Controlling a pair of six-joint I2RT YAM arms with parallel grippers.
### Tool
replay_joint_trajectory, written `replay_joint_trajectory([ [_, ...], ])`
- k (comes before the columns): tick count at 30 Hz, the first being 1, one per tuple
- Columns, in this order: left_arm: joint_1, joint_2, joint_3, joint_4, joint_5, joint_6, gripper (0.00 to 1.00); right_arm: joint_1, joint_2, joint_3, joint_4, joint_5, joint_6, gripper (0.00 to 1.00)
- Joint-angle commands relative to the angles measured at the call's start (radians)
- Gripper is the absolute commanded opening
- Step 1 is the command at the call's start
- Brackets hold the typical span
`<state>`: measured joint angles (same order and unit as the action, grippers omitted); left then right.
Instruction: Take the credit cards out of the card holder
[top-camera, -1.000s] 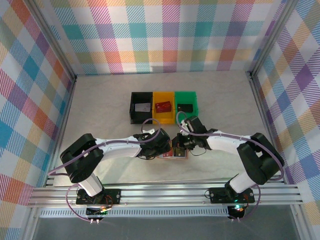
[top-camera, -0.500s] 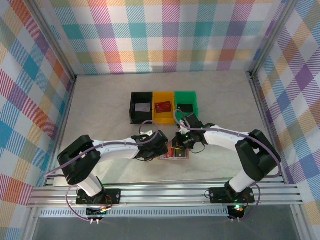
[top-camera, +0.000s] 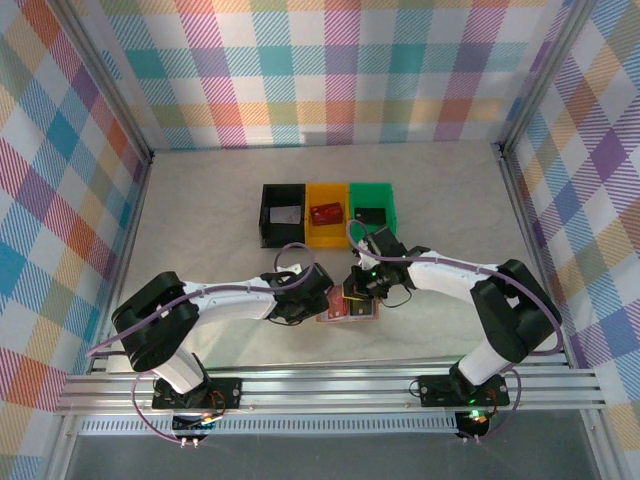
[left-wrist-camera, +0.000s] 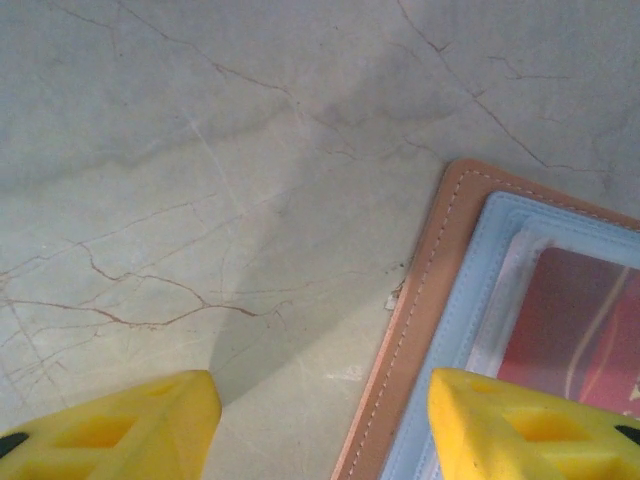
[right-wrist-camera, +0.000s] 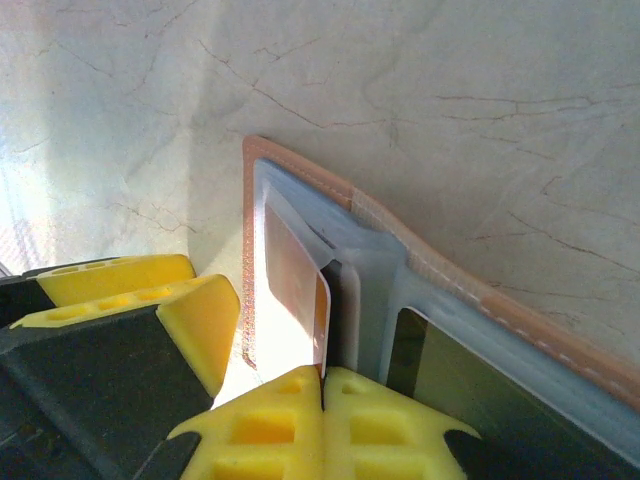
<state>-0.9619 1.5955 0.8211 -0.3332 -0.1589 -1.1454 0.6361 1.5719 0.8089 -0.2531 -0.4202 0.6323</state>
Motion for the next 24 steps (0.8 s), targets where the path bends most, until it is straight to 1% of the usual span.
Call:
replay_joint_trajectory([
  [1,-0.014,0.033,-0.042,-0.114,0.035,-0.026,0.60,0.008,0.000,0.032,-0.030,-0.028,-0.030,0.00],
  [8,-0.015,0.088,-0.040,-0.081,0.081,-0.041,0.59,0.008,0.016,0.049,-0.049,-0.034,-0.042,0.00],
  [10,-0.015,0.098,-0.040,-0.076,0.090,-0.044,0.53,0.008,0.018,0.054,-0.056,-0.035,-0.047,0.00],
  [11,-0.015,0.101,-0.040,-0.075,0.092,-0.045,0.53,0.008,0.021,0.056,-0.059,-0.035,-0.049,0.00],
  [16,-0.017,0.129,-0.046,-0.050,0.119,-0.052,0.52,0.007,0.039,0.066,-0.074,-0.035,-0.057,0.00],
  [24,-0.029,0.211,-0.066,0.046,0.186,-0.090,0.51,0.003,0.036,0.075,-0.098,-0.018,-0.065,0.00],
])
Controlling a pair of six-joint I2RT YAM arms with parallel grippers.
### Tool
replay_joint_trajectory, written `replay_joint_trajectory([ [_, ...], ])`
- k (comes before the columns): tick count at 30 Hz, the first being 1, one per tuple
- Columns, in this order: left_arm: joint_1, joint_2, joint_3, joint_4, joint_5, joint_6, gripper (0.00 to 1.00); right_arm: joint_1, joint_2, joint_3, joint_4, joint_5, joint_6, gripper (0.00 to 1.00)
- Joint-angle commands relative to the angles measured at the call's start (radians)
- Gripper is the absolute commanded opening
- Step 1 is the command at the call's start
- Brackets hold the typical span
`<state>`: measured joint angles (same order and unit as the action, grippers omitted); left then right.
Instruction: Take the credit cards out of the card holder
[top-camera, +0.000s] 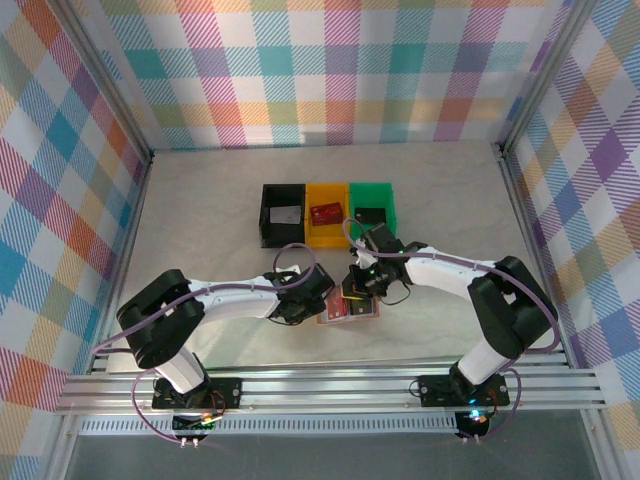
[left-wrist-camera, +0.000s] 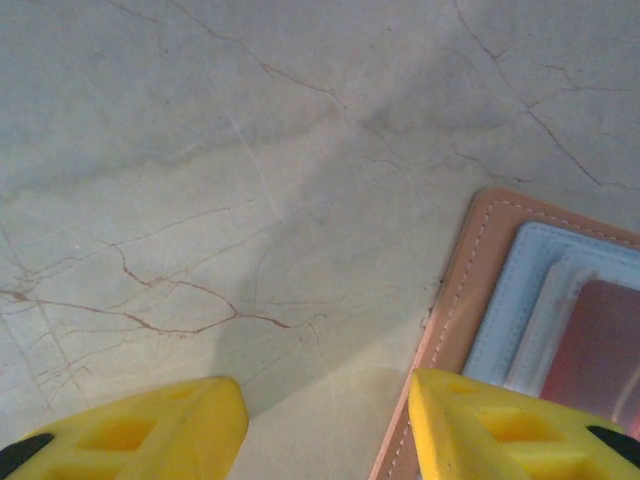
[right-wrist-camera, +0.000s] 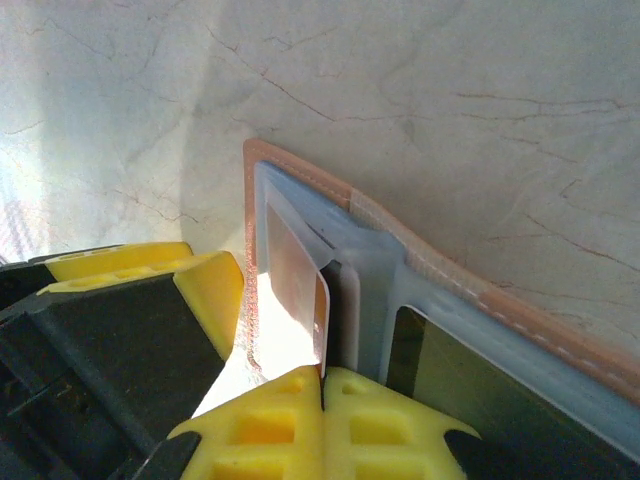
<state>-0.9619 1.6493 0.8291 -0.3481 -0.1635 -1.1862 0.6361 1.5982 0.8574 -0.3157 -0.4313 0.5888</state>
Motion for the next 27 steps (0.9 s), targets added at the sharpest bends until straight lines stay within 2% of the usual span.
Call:
replay_joint_trajectory([
  [1,-0.032,0.165,-0.074,0.061,0.195,-0.051,0.51,0.001,0.009,0.026,-0.040,-0.005,-0.021,0.00],
  [10,-0.055,0.237,-0.095,0.160,0.234,-0.092,0.51,-0.028,0.008,0.018,-0.050,0.000,-0.035,0.00],
  [13,-0.062,0.259,-0.093,0.182,0.243,-0.101,0.51,-0.031,-0.006,0.006,-0.031,-0.015,-0.037,0.04],
  [27,-0.069,0.270,-0.082,0.187,0.246,-0.102,0.51,-0.036,-0.040,-0.007,-0.034,0.006,-0.048,0.06],
])
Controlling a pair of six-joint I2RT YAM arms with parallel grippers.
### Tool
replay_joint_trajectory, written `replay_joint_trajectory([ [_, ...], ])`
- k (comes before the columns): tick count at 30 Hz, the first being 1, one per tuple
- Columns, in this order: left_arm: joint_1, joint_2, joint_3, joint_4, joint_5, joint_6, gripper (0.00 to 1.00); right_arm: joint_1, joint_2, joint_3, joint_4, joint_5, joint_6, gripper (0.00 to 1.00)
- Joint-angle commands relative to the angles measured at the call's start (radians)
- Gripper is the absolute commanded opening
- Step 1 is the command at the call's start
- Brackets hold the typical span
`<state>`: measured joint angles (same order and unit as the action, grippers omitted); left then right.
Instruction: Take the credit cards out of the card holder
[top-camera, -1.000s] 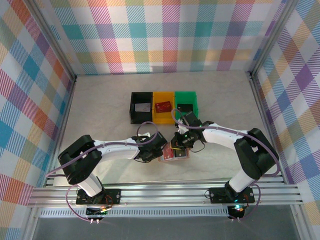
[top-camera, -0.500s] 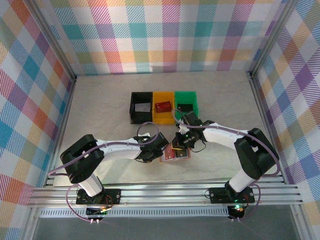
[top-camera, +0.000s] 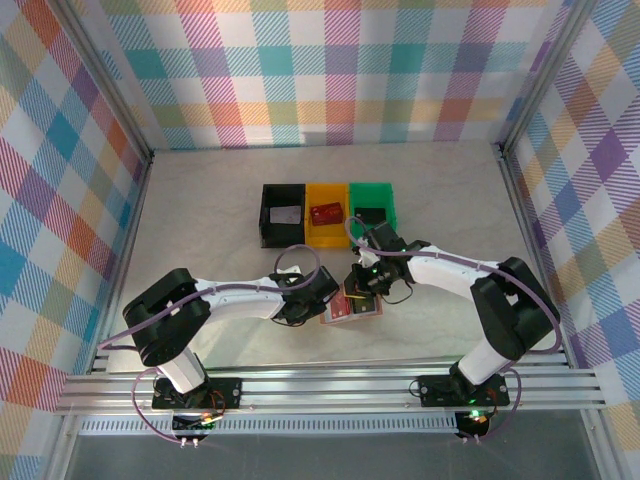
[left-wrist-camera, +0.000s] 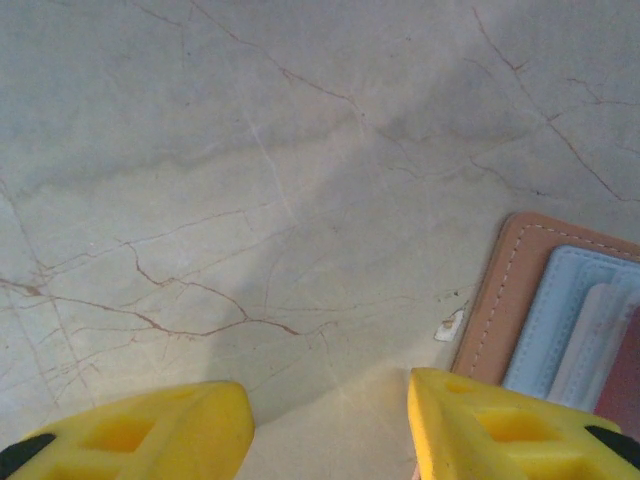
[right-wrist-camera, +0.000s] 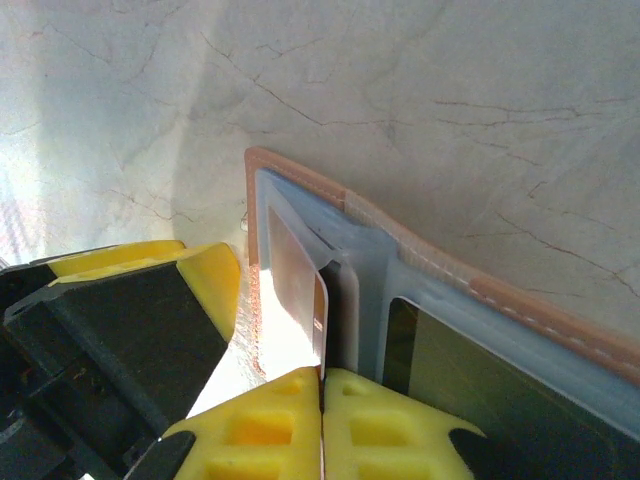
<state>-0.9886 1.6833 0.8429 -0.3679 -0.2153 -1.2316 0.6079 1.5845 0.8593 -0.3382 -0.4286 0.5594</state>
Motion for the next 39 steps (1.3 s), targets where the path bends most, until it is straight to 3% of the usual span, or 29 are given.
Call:
replay_joint_trajectory([
  [1,-0.042,0.238,-0.094,0.208,0.298,-0.057,0.51,-0.007,-0.024,-0.009,-0.013,0.006,-0.018,0.05],
  [8,-0.053,0.254,-0.085,0.212,0.301,-0.058,0.51,-0.010,-0.008,0.016,-0.076,0.063,-0.017,0.00],
  [20,-0.055,0.252,-0.085,0.211,0.301,-0.055,0.52,-0.010,-0.023,0.098,-0.259,0.184,-0.044,0.00],
  [24,-0.055,0.242,-0.087,0.206,0.296,-0.053,0.52,-0.011,-0.053,0.095,-0.233,0.107,-0.043,0.00],
  [30,-0.055,0.185,-0.074,0.139,0.269,-0.033,0.53,-0.007,-0.076,0.155,-0.319,0.143,-0.046,0.00],
  [39,-0.055,0.069,0.002,-0.058,0.184,0.025,0.57,-0.005,-0.068,0.179,-0.349,0.093,-0.038,0.00],
])
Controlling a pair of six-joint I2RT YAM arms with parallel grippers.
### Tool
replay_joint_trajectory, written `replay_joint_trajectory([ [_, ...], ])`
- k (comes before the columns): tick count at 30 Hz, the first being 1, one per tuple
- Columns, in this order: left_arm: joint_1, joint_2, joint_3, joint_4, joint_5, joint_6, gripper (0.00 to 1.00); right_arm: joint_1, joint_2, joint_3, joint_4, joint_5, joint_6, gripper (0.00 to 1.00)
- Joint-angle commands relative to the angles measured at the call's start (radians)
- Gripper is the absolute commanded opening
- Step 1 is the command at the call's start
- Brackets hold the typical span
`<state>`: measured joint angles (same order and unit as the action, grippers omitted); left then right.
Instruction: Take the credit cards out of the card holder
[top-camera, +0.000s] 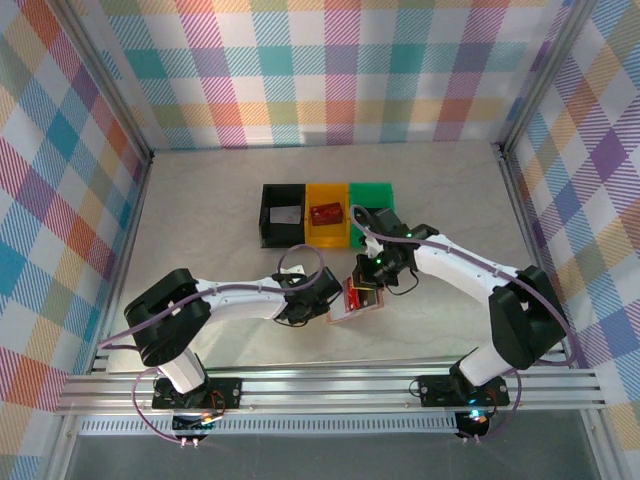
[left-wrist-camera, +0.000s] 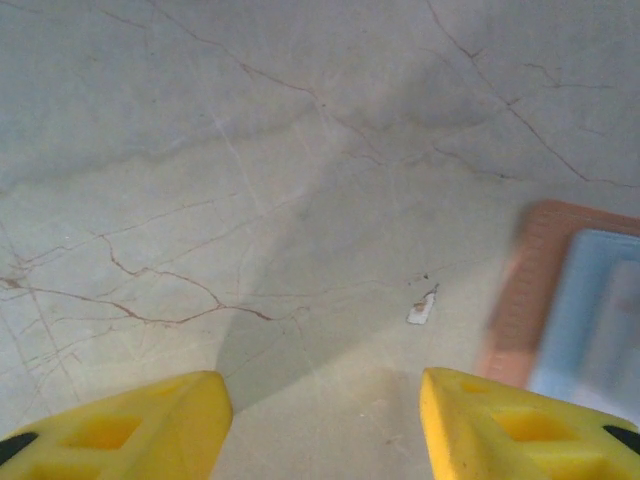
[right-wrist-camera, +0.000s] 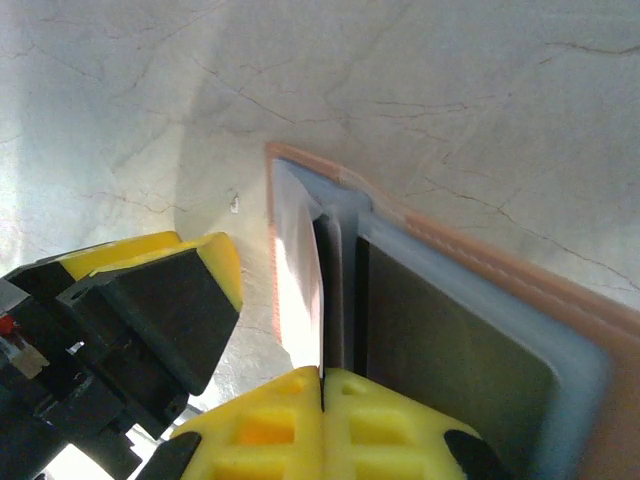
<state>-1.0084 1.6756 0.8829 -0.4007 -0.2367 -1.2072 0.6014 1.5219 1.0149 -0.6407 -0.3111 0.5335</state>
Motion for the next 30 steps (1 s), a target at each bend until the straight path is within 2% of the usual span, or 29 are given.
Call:
replay_joint_trajectory([
  [1,-0.035,0.073,-0.032,-0.031,0.204,0.004,0.58,0.001,-0.003,0.024,-0.049,-0.027,-0.012,0.00],
  [10,-0.035,0.038,-0.027,-0.057,0.182,0.014,0.59,-0.001,-0.042,0.003,-0.037,-0.037,-0.029,0.00],
  [14,-0.034,-0.026,-0.022,-0.103,0.134,0.047,0.59,-0.006,-0.093,-0.011,-0.019,-0.038,-0.038,0.00],
  [23,0.000,-0.403,-0.108,-0.060,0.027,0.187,0.69,-0.115,-0.288,-0.118,0.126,-0.112,0.004,0.00],
  [27,0.013,-0.596,-0.167,0.027,0.045,0.275,0.76,-0.166,-0.364,-0.193,0.245,-0.190,0.069,0.00],
  [30,0.014,-0.688,-0.211,0.112,0.086,0.296,0.81,-0.172,-0.432,-0.250,0.346,-0.198,0.130,0.00],
])
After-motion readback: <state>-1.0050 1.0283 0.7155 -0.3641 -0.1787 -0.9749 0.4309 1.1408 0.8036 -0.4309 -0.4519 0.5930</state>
